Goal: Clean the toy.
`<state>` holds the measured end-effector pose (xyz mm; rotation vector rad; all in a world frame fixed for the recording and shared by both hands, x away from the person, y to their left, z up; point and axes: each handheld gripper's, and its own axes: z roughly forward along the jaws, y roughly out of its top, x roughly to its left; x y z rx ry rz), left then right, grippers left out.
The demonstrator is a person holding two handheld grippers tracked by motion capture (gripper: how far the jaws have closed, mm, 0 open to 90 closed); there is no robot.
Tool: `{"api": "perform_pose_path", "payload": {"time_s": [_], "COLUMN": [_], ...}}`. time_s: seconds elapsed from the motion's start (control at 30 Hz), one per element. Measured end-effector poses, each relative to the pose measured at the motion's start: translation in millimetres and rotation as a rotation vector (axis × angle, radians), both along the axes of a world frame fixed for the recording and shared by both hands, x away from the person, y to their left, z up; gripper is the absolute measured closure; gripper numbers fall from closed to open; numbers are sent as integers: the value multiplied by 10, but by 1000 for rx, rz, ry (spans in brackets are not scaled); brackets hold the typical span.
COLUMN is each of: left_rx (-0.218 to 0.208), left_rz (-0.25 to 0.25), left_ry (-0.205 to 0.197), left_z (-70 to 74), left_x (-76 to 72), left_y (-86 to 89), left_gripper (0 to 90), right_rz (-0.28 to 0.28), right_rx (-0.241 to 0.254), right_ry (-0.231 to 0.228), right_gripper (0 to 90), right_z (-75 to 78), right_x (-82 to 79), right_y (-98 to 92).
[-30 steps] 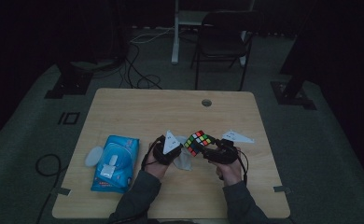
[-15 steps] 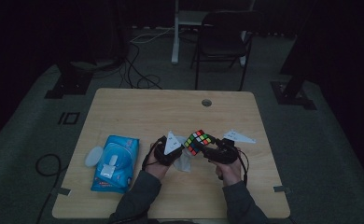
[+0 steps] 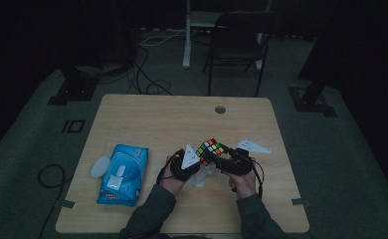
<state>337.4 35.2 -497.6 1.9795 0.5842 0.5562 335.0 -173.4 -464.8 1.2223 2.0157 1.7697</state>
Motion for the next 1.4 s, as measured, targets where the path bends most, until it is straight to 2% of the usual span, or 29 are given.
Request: {"api": "perform_pose_path", "payload": {"time_s": [0.2, 0.33, 0.43, 0.67, 0.83, 0.97, 1.23, 1.4], "left_rx": [11, 13, -9, -19, -36, -40, -19, -11], "left_rz": [-54, -67, -38, 14, 21, 5, -52, -80], "left_ry": [-3, -9, -3, -11, -2, 4, 9, 7], "left_z": [-10, -5, 20, 78, 69, 47, -13, -20], "left_x": [-47, -63, -24, 56, 83, 68, -28, -87], "left_y": [-66, -78, -1, 107, 120, 78, -106, -141], "left_gripper": [877, 877, 876, 876, 877, 876, 875, 869], "right_rz": [-13, -35, -45, -28, -10, -3, -10, -32], "right_rx": [19, 4, -1, 0, 28, 42, 72, 52], "right_ry": [2, -7, -6, -11, 0, 2, 10, -1], "right_gripper": [341, 341, 341, 341, 341, 341, 341, 341], "right_z": [-1, -1, -1, 17, 23, 23, 19, 7], "right_x": [5, 7, 6, -4, -16, -19, -3, 10], "right_y": [-7, -25, -50, -44, -22, -7, -14, -12]}}
